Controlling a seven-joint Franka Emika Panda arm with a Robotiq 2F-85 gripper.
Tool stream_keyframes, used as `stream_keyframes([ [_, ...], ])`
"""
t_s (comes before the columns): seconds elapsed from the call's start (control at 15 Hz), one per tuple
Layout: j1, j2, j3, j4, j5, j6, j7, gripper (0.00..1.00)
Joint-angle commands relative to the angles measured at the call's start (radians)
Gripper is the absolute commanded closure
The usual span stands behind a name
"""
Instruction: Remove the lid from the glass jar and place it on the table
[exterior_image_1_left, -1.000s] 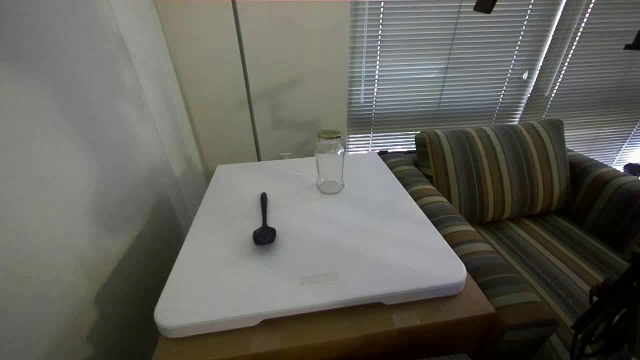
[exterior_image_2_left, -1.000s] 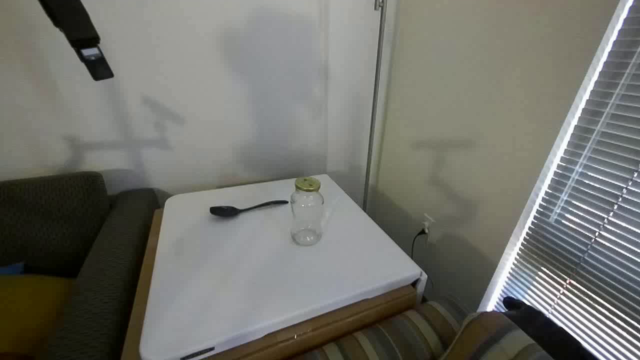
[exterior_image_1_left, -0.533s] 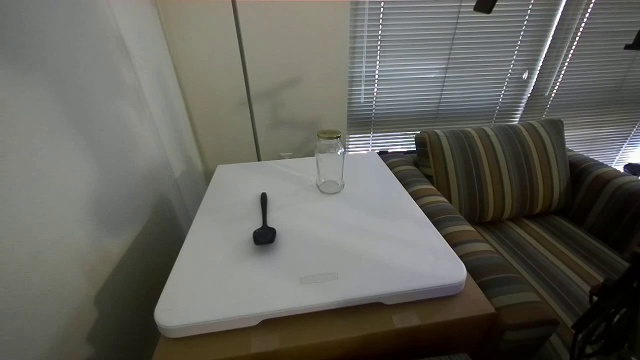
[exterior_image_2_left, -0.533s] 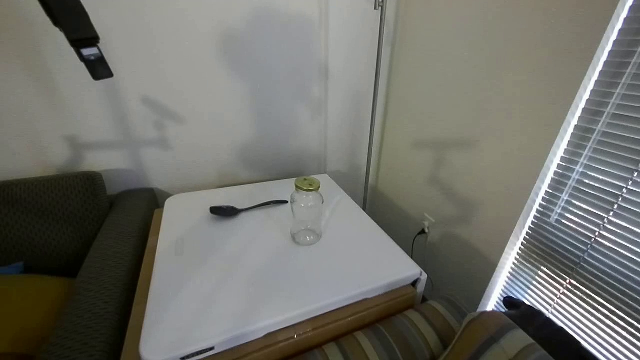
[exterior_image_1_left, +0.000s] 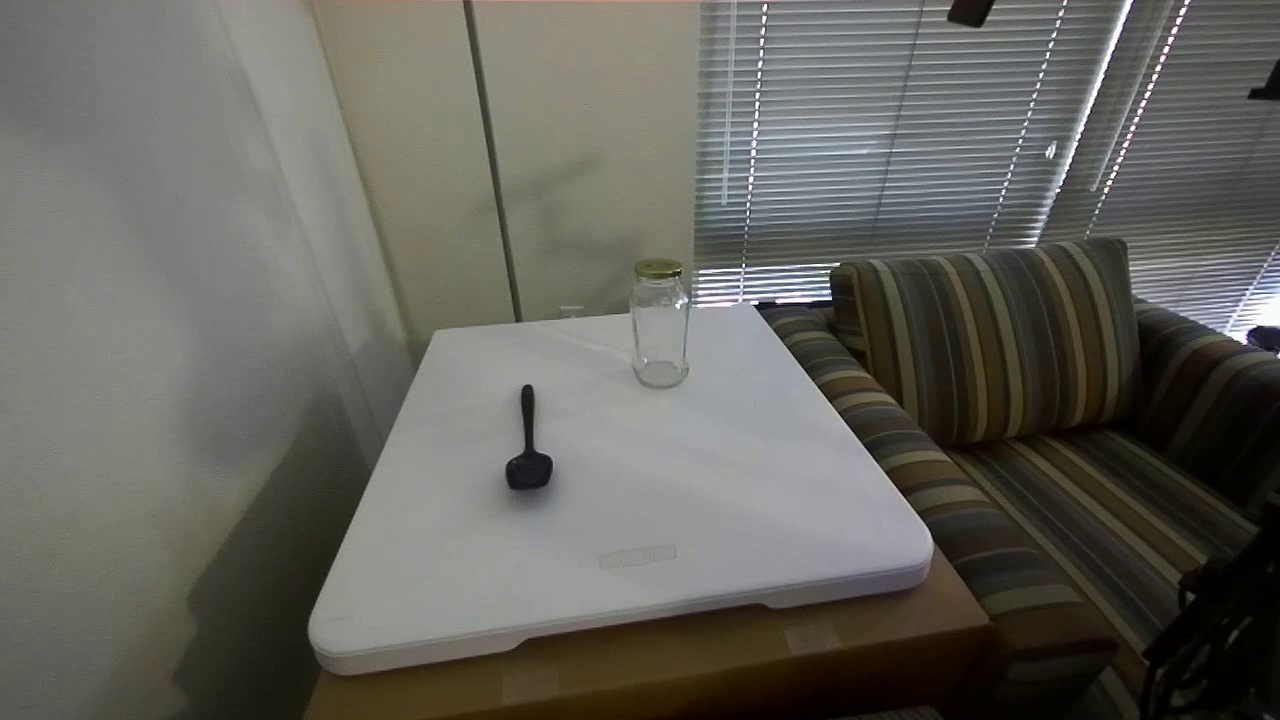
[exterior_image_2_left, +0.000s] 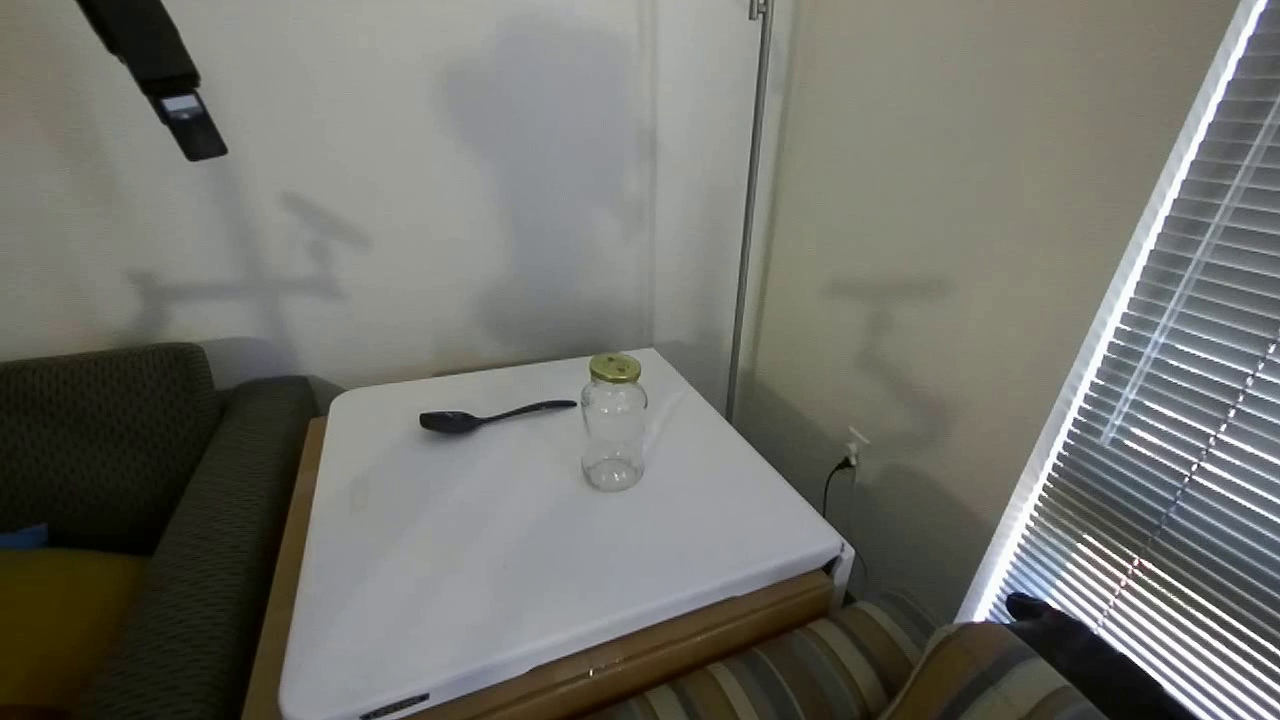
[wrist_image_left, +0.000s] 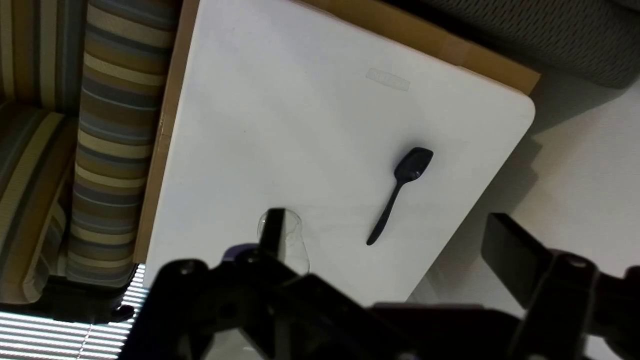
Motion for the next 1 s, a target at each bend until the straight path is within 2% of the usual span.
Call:
stream_keyframes([
  [0.0,0.002,0.006,-0.007,0.008,-0.008,-0.012,-0.012,0.0],
  [0.33,-0.018,0.121,-0.062,0.113,-0.021,-0.014,-0.106,0.0],
  [0.73,-0.032,0.438,-0.117,0.387,-0.049,0.005,-0.16,0.0],
  [0.93,-0.025,0.608,-0.129,0.533,-0.101,0.024,-0.114,0.0],
])
